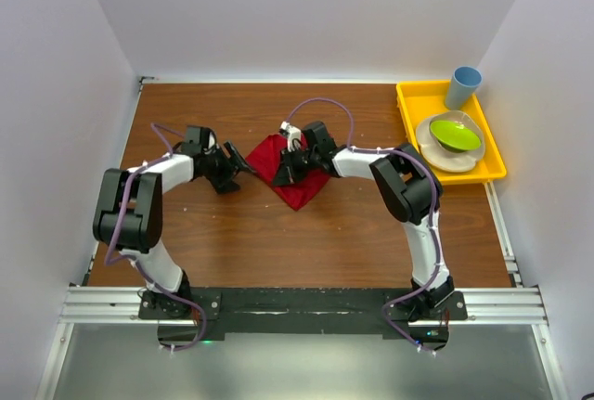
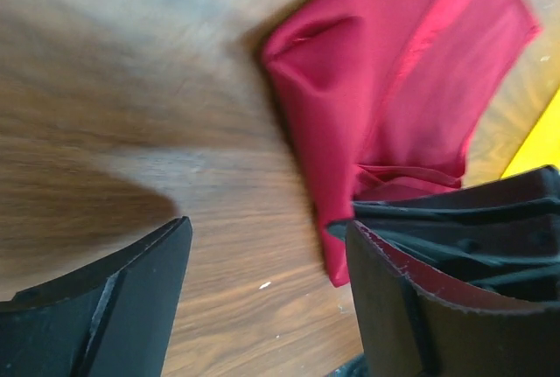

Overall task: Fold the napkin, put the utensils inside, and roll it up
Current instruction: Roll the napkin with the utensil

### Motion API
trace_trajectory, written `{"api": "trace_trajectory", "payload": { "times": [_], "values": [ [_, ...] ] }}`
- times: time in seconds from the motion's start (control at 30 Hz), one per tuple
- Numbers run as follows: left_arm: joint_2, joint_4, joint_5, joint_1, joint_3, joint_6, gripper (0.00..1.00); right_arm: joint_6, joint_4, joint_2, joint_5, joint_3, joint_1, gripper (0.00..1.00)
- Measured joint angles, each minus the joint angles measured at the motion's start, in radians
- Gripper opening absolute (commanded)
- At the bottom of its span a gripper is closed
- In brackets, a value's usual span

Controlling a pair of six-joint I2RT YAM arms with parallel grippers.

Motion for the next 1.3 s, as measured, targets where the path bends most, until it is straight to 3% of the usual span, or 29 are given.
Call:
{"api": "trace_trajectory", "payload": {
  "times": [0.27,0.53,0.63,0.67,0.73,0.77,0.9,1.07,1.2,1.3],
  "values": [
    [0.084,0.137,0.080,-0.049,-0.003,-0.120,0.77,0.052,-0.018,0.063,-0.170,0.045,-0.034,0.00],
    [0.134,0.035,0.038,-0.064,0.079,-0.196,0.66,0.089,-0.107,0.101,-0.268,0.093,-0.047,0.00],
    [0.158,-0.047,0.004,-0.074,0.132,-0.211,0.52,0.097,-0.142,0.115,-0.289,0.114,-0.051,0.00],
    [0.166,-0.073,-0.014,-0.079,0.147,-0.214,0.41,0.097,-0.156,0.118,-0.292,0.122,-0.051,0.00],
    [0.176,-0.104,-0.050,-0.091,0.164,-0.216,0.30,0.093,-0.186,0.123,-0.295,0.137,-0.051,0.00],
    [0.179,-0.113,-0.058,-0.095,0.165,-0.222,0.18,0.091,-0.203,0.125,-0.296,0.145,-0.051,0.00],
    [0.197,-0.167,-0.080,-0.101,0.191,-0.220,0.00,0.059,-0.294,0.127,-0.276,0.183,-0.051,0.00],
    [0.221,-0.234,-0.082,-0.107,0.241,-0.210,0.00,-0.019,-0.428,0.113,-0.181,0.241,-0.032,0.34],
    [0.241,-0.300,-0.084,-0.116,0.278,-0.210,0.00,-0.082,-0.509,0.040,-0.026,0.248,0.014,0.48],
    [0.269,-0.383,-0.100,-0.126,0.340,-0.209,0.00,-0.136,-0.546,-0.009,0.137,0.243,0.067,0.53]
  ]
}}
